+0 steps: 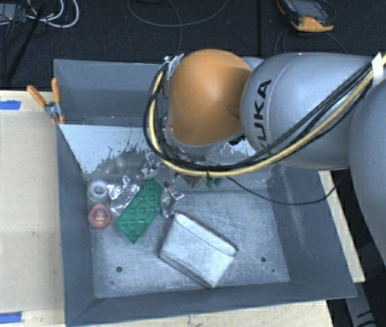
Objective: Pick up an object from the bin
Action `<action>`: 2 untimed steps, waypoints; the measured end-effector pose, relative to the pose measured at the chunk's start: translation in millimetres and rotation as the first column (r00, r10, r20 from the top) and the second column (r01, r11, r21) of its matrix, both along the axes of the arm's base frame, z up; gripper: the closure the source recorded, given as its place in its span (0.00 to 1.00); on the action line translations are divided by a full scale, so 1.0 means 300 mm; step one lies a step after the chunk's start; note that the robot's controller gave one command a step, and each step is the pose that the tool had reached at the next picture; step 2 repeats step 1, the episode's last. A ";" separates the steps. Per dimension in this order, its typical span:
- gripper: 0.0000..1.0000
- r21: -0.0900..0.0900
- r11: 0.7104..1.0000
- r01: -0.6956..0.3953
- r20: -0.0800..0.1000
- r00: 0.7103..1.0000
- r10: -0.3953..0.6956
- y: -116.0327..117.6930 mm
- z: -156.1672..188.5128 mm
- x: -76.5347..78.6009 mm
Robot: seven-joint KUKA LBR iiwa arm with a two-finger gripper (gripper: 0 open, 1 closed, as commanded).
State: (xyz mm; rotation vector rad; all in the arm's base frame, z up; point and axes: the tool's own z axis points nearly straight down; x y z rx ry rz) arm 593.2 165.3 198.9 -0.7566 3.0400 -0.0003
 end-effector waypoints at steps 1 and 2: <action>1.00 0.001 1.000 0.000 -0.002 1.000 0.000 0.042 0.157 0.013; 1.00 0.001 1.000 0.000 -0.002 1.000 0.000 0.042 0.157 0.013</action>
Offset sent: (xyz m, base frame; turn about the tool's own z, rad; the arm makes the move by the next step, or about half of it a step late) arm 0.0022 0.0119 0.0444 0.0007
